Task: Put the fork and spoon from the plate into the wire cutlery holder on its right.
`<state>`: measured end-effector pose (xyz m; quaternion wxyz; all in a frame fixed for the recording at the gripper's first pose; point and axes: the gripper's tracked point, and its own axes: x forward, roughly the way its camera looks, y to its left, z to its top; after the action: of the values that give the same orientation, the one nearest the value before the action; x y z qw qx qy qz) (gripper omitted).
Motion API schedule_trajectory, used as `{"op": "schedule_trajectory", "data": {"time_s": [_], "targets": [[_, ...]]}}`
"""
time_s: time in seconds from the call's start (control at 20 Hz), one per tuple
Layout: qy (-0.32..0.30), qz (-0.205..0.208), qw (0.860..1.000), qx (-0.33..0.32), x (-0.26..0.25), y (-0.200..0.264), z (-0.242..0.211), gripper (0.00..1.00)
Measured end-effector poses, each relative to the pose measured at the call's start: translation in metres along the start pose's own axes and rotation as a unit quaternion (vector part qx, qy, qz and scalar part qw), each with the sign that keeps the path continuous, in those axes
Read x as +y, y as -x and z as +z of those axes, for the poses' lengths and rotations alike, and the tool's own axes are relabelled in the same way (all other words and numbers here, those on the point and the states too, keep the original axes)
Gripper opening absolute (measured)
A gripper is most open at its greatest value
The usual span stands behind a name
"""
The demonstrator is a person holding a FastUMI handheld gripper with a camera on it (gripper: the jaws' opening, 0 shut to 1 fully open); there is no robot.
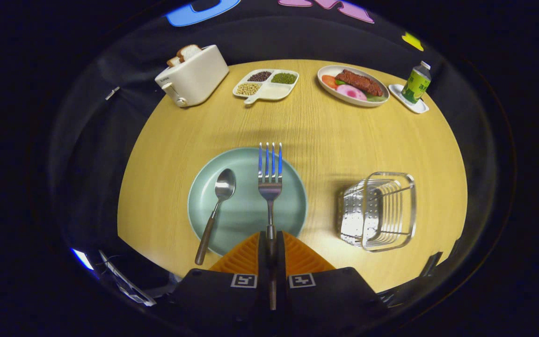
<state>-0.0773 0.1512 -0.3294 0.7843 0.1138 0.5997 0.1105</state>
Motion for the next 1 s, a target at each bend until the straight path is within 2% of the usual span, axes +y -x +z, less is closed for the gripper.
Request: {"op": "schedule_trajectory", "data": {"time_s": [0.2, 0.45, 0.65, 0.8, 1.0], "targets": [[0.024, 0.005, 0.999, 0.024, -0.052, 0.048, 0.014, 0.10], [0.067, -0.012, 0.987, 0.146, -0.110, 0.070, -0.014, 0.10], [0.101, -0.038, 0.964, 0.243, -0.141, 0.070, -0.037, 0.10], [0.127, -0.051, 0.938, 0.319, -0.147, 0.070, -0.047, 0.10], [0.158, -0.084, 0.906, 0.384, -0.152, 0.055, -0.046, 0.10]]}}
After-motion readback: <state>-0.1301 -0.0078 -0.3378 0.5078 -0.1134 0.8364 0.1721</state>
